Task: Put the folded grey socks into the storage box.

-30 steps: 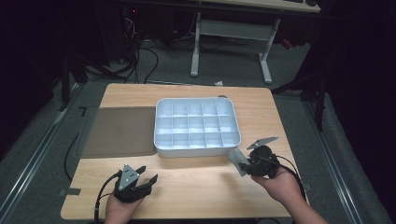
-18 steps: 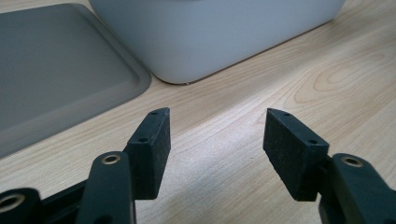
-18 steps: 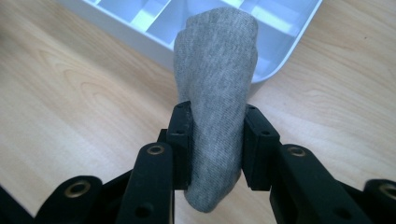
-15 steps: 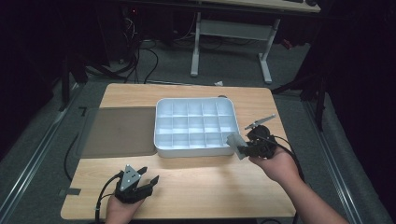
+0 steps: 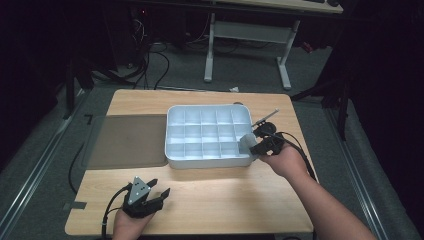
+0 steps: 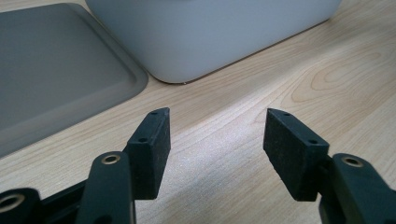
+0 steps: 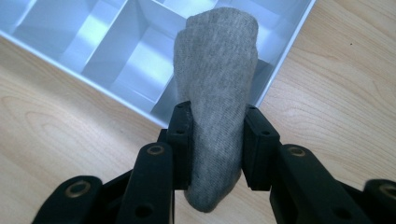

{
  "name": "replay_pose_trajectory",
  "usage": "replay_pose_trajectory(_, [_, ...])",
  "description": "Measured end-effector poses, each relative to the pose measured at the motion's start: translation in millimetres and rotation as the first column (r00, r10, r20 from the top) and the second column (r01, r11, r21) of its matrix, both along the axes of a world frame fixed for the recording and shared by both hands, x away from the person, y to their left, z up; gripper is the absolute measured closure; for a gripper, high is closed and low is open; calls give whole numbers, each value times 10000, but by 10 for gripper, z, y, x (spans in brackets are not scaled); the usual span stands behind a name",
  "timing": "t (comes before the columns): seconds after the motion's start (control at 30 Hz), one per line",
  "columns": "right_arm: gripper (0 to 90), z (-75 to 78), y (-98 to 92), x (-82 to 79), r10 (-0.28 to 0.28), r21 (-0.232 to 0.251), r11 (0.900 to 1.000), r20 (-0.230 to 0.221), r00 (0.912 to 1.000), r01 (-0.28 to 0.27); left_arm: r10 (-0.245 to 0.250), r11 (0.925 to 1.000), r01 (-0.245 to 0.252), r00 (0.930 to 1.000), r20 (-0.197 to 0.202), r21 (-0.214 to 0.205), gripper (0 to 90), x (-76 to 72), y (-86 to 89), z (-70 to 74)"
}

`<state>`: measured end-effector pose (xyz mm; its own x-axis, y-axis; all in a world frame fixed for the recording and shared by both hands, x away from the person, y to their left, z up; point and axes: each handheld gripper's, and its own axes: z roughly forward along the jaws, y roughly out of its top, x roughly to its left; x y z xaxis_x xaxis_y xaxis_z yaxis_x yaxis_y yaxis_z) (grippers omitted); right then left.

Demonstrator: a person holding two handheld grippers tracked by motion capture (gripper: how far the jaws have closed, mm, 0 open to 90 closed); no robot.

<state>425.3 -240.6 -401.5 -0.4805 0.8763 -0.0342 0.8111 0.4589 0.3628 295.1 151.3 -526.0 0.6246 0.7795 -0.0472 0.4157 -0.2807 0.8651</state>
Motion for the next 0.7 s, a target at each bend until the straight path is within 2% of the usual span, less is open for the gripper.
replay_pose_trajectory(0.23, [699, -41, 86, 162, -342, -466, 9984, -269, 9991, 329, 2, 10000, -2, 10000, 18, -29, 418, -2, 5, 4])
replay_pose_trajectory(0.43, [703, -144, 164, 252, -608, -878, 9946, -522, 9968, 561, -4, 10000, 5, 10000, 25, -43, 418, -5, 5, 4])
replay_pose_trajectory(0.7, [717, -336, 220, 312, -355, -1196, 9925, -875, 9955, 249, -5, 10000, 5, 10000, 18, -40, 418, -6, 4, 1])
